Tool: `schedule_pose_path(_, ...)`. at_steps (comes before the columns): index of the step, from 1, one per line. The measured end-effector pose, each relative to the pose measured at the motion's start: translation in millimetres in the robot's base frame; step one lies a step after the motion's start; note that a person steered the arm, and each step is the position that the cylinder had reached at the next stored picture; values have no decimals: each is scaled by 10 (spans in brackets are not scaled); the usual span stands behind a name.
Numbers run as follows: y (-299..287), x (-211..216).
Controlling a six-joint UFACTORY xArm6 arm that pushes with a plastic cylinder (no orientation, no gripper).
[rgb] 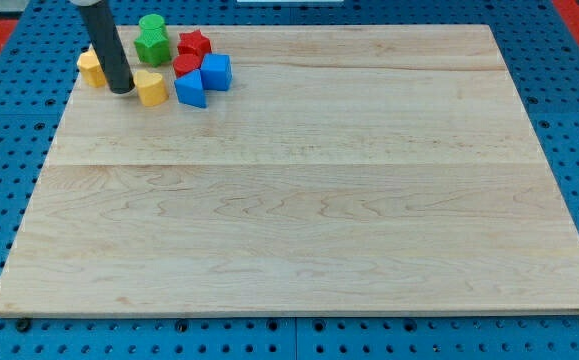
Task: Move the yellow hexagon above the yellow heart
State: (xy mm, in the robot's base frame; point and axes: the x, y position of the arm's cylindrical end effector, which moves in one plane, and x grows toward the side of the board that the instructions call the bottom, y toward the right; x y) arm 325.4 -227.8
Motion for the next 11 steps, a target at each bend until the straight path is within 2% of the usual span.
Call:
schedule_pose_path(1, -616, 253)
schedule_pose_path(2, -769, 170)
schedule_pose_path(4, -618, -369)
schedule_pose_path(5, -331, -366)
schedule_pose_path(6, -412, -302)
schedule_pose_path(7, -737, -505)
schedule_pose_path(8, -123, -666)
schedule_pose_path(9, 122, -510)
schedule_pose_path(10, -648, -354)
schedule_pose_path(11, -749, 80)
